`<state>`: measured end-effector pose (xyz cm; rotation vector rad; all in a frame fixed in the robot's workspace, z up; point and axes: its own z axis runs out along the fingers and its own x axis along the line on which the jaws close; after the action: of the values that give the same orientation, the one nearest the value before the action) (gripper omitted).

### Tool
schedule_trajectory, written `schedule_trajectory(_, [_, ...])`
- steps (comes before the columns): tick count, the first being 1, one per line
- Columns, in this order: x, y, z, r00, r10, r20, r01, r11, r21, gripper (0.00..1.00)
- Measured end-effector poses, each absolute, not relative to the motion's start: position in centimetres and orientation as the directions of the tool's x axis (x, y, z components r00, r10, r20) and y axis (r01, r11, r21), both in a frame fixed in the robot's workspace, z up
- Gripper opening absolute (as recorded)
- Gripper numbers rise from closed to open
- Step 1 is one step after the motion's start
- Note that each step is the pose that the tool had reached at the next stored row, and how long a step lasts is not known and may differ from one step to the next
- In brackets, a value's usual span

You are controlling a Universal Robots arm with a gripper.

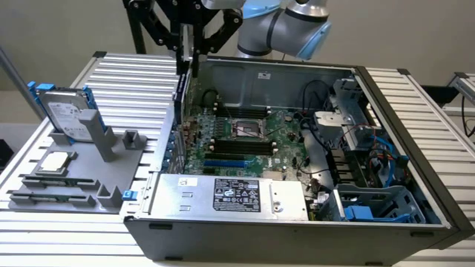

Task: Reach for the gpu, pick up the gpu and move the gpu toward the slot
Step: 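Pick up the gpu and move the gpu toward the slot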

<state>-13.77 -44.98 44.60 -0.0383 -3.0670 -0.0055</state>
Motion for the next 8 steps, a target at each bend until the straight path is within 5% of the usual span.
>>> schedule_trajectory(8, [-10.2,-44.7,44.2,-0.997,0.025,0.074,0.025,1.0,0.003,0.26])
